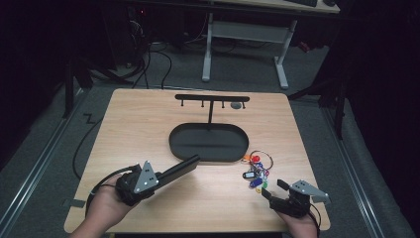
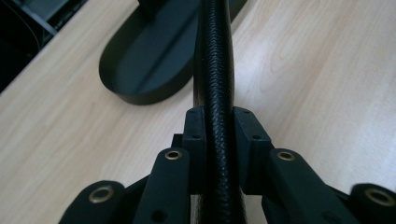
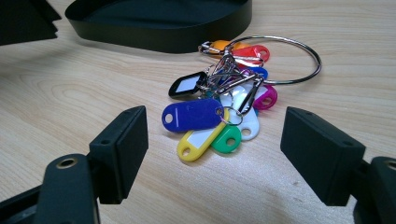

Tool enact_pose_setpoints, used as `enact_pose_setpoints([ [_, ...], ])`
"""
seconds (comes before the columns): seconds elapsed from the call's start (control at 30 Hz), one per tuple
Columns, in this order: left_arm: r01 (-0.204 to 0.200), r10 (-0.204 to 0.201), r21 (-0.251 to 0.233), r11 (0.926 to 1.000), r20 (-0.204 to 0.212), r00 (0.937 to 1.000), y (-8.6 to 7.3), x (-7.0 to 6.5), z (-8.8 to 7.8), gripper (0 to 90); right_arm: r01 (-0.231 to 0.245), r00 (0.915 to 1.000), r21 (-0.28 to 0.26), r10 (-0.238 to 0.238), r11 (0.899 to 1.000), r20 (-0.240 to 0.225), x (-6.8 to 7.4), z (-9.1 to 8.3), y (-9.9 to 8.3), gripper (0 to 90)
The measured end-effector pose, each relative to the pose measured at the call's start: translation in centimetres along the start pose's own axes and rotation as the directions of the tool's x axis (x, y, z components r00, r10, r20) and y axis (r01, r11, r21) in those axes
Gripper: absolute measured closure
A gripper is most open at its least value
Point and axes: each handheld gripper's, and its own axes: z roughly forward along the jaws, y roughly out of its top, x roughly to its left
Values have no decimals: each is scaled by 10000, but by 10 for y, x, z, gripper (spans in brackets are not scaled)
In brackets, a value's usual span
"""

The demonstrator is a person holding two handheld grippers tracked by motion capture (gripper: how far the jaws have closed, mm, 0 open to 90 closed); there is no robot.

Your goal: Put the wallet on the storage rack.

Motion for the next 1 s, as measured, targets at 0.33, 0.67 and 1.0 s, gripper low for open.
enact_pose_setpoints([
  [0.33,-1049,1036,-434,9935,-320,9941,27,11,23,771,16,10000,-42,-16,10000,-1,-1,-2,0,235],
  [0.67,-1632,1624,-440,9856,-213,9865,54,22,54,771,-82,9999,-126,84,9999,120,-4,-9,-3,235],
  [1.0,-1792,1785,-702,9813,-166,9838,82,44,94,772,-277,9987,-282,288,9992,412,-10,-24,-11,235],
])
